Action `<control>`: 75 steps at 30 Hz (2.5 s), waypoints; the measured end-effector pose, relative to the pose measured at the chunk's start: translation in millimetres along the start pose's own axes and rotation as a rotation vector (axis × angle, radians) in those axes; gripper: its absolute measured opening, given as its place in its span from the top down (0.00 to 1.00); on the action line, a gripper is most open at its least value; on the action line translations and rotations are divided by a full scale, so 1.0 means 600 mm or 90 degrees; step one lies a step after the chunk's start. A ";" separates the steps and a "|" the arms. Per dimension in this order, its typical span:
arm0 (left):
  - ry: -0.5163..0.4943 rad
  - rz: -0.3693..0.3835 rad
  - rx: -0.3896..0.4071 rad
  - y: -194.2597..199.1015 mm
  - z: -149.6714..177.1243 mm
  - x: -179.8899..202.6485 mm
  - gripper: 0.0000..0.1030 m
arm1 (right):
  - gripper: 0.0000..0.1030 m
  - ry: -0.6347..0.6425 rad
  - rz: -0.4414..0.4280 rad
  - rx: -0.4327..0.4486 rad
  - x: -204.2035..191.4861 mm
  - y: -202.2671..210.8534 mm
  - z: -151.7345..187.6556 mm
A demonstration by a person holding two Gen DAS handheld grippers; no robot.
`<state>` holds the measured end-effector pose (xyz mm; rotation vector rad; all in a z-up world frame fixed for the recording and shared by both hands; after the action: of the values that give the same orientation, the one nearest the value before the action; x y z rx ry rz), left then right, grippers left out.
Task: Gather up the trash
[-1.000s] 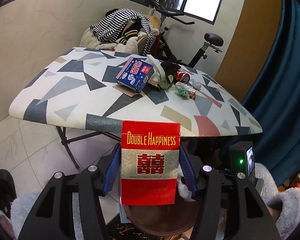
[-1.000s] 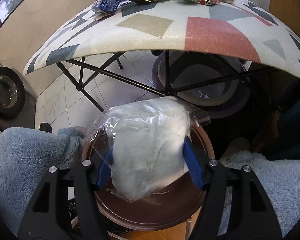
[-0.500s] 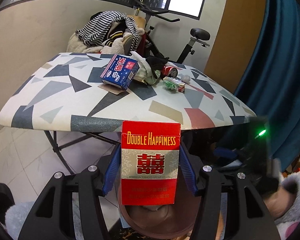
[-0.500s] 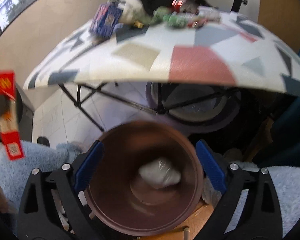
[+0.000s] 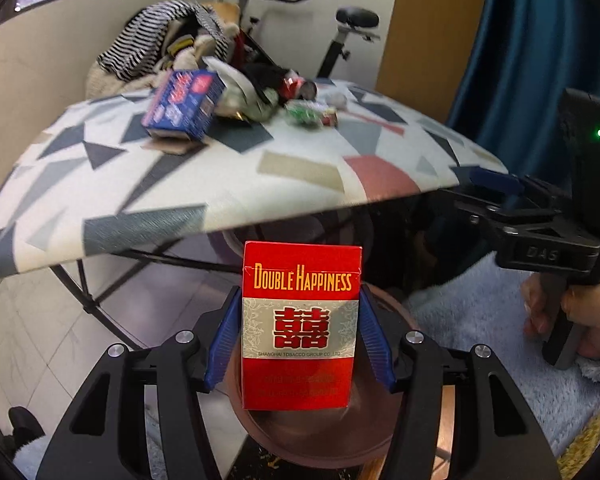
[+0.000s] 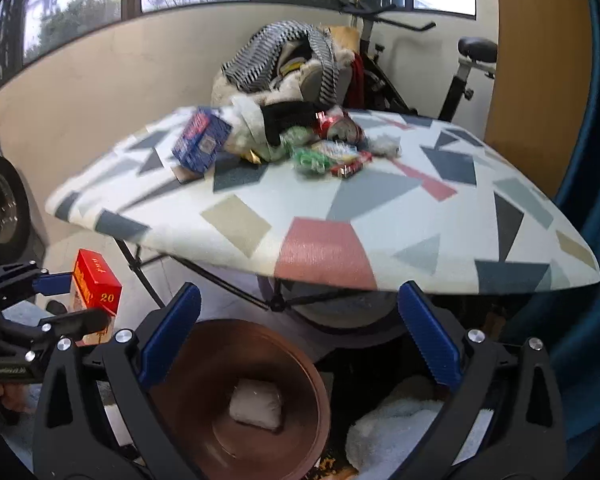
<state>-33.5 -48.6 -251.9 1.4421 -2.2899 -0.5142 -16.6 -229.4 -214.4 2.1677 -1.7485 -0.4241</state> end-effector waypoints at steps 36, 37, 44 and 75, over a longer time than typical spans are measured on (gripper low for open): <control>0.076 -0.097 0.110 0.037 -0.091 -0.098 0.05 | 0.05 -0.052 0.001 0.030 0.021 -0.011 -0.029; 0.077 -0.102 0.119 0.039 -0.105 -0.105 0.05 | 0.05 -0.049 0.002 0.026 0.023 -0.015 -0.035; 0.075 -0.122 0.157 0.045 -0.194 -0.137 0.05 | 0.05 -0.049 0.018 -0.012 0.045 -0.048 -0.096; -0.051 -0.059 0.026 -0.230 -0.279 -0.219 0.05 | 0.06 -0.066 0.050 -0.104 0.105 -0.232 -0.177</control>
<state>208.6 -1.9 -193.1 1.5807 -2.3168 -0.5651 164.3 -257.1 -180.0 1.9895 -1.7783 -0.6465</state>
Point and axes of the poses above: each gripper's, at about its wrist camera, not at the fingertips, and y roughly against the way its jaws point, x to its right, z to its underside, the point moved 4 cm from there along -y, roughly the way its jaws point, and after that the axes turned 15 degrees about x, right-handed, at the moved point
